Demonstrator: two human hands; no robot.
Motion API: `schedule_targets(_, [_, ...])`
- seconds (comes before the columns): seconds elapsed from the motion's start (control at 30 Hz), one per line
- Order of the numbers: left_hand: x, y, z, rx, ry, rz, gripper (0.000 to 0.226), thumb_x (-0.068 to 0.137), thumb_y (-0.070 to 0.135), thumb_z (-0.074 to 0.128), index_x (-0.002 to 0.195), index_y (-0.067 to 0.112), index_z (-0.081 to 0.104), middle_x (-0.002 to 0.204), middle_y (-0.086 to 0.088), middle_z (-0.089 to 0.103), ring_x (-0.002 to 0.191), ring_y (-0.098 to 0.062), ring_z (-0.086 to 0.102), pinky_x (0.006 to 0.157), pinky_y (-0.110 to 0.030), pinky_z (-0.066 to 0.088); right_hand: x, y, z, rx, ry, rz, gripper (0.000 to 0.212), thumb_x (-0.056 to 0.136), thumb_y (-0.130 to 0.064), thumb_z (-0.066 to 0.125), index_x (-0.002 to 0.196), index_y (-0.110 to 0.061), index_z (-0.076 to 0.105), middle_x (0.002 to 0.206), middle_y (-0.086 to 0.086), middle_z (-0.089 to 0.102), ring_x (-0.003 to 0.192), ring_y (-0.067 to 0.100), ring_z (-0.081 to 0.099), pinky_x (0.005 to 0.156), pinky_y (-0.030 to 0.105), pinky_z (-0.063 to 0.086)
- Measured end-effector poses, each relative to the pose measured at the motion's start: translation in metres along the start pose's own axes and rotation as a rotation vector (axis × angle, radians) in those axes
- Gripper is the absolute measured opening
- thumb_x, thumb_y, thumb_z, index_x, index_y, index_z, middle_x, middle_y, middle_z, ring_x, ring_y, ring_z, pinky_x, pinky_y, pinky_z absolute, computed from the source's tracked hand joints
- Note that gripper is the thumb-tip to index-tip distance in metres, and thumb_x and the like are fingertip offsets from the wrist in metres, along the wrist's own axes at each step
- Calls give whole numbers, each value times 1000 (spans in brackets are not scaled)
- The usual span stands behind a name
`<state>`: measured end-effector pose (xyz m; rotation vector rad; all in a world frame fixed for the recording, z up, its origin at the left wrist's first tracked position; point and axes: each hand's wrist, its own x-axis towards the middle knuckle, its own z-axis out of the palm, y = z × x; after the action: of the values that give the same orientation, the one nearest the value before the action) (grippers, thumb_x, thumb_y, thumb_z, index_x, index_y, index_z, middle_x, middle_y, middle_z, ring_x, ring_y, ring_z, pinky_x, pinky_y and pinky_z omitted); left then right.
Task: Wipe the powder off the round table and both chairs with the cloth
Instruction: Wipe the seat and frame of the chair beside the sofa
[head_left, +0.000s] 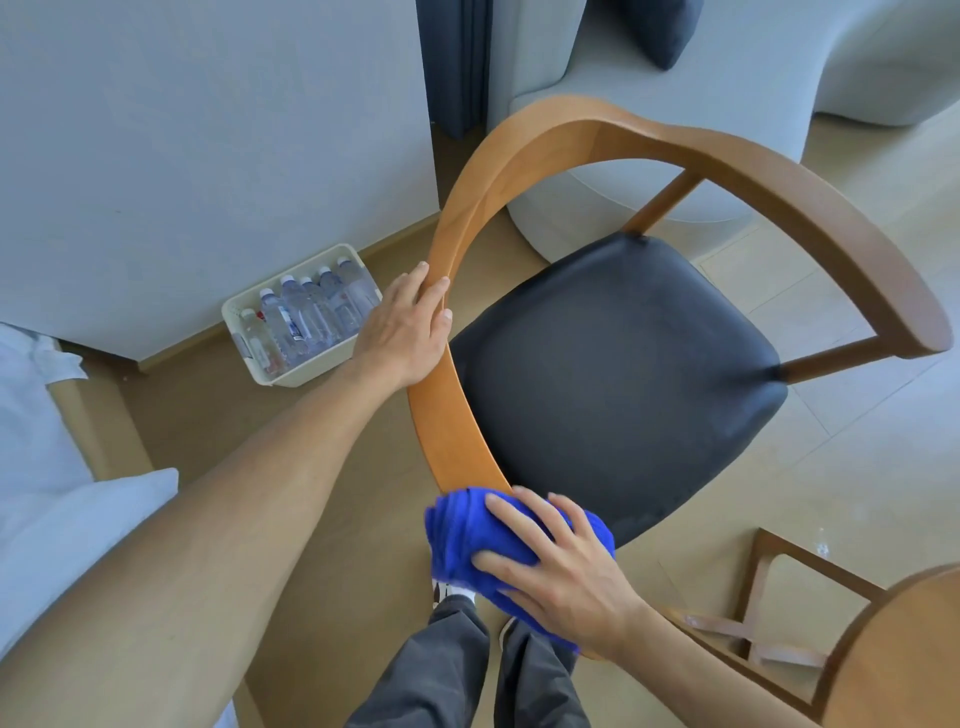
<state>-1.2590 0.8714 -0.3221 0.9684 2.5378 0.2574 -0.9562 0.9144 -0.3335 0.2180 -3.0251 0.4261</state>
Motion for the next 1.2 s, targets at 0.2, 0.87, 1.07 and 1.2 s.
schedule_targets(0.2, [6,-5,-9,-160,14,20,48,103,37,26,148,21,33,156,0,26,143,-20,22,112,-44,26,111,10,14,-43,92,177,26,95,-39,49,118,-31,59,145,9,45,130,36,43,97,55,41])
schedule_targets(0.87, [-17,-7,-20,-34,-6,96,49,103,38,24,148,20,31,158,-1,22,145,-23,17,114,-47,23,2,-4,-4,-11,-26,82,27,85,-40,61,111,-38,64,134,4,58,104,31,57,77,39,50])
schedule_targets(1.07, [-20,2,-17,6,95,232,44,101,29,38,142,16,44,152,-6,34,142,-25,25,113,-45,22,113,-7,12,-13,103,350,31,83,-37,62,113,-34,64,135,6,55,101,32,56,78,43,46])
schedule_targets(1.2, [-41,25,-4,65,90,295,41,99,30,40,137,18,50,146,-5,43,137,-23,32,110,-47,22,112,-11,10,50,140,417,41,85,-40,56,126,-33,57,141,9,46,119,34,47,94,49,38])
